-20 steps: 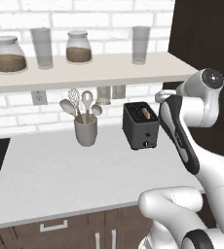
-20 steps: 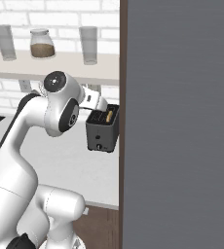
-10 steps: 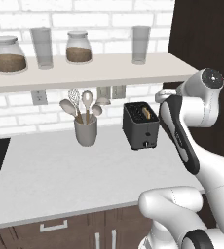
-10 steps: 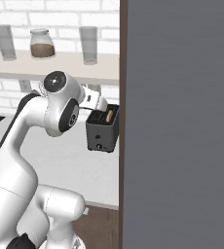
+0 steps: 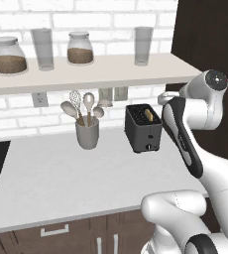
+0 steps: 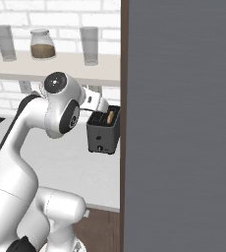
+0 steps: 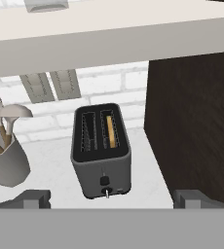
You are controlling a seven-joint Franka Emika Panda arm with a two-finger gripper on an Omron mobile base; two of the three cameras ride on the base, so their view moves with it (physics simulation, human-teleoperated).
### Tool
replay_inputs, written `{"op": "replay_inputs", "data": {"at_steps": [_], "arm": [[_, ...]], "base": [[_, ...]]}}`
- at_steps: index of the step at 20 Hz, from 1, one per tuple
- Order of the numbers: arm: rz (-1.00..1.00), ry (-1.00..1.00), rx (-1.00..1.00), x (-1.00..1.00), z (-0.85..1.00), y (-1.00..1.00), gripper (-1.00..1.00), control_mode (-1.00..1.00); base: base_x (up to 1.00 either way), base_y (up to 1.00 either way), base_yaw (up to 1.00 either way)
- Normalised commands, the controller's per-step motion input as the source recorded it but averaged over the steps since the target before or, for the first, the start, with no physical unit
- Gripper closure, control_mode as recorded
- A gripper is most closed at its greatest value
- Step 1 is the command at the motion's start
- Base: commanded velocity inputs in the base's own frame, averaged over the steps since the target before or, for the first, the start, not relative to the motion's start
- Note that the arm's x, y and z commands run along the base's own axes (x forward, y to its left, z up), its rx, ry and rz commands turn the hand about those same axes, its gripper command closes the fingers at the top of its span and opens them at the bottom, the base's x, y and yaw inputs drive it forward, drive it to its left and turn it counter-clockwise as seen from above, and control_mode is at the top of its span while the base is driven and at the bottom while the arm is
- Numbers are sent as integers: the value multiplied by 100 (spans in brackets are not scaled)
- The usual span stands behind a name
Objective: Start the toaster. Once the lever pops up, take the bread to the plate on the dining counter.
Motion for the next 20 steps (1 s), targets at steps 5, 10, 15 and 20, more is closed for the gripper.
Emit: {"op": "replay_inputs", "data": {"at_steps": [5,10,15,20], "arm": [[0,0,0,0,0,0,-100,-100],[0,0,0,0,0,0,-100,-100],[0,0,0,0,0,0,-100,-100],[0,0,0,0,0,0,-100,-100]], "base": [[0,0,0],[0,0,0],[0,0,0],[0,0,0]]}}
